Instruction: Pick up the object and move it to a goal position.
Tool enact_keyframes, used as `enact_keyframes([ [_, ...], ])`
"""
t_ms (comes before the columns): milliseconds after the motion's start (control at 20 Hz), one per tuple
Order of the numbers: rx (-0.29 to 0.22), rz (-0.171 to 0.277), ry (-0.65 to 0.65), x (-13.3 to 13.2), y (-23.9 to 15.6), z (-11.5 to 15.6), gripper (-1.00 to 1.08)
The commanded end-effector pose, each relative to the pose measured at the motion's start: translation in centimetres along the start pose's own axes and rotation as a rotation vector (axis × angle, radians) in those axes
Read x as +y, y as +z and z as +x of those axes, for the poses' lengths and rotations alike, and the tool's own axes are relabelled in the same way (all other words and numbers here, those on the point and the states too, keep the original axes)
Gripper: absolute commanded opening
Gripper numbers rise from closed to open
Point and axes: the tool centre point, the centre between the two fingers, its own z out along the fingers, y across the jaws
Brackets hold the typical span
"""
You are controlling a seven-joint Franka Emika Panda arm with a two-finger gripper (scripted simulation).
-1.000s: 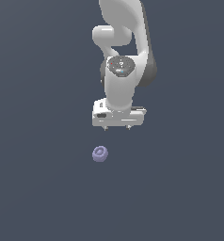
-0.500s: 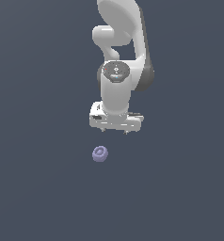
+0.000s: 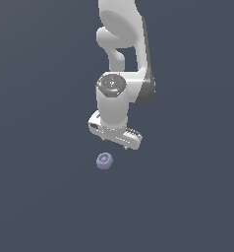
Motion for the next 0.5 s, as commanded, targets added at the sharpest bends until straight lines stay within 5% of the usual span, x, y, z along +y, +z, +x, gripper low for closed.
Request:
enact_keyframes([
  [0,0.002,0.002,0.082,0.3,0.5,0.7,1.0],
  [450,0.012,0.006,0.369,1.6,2.2,3.1,1.0],
])
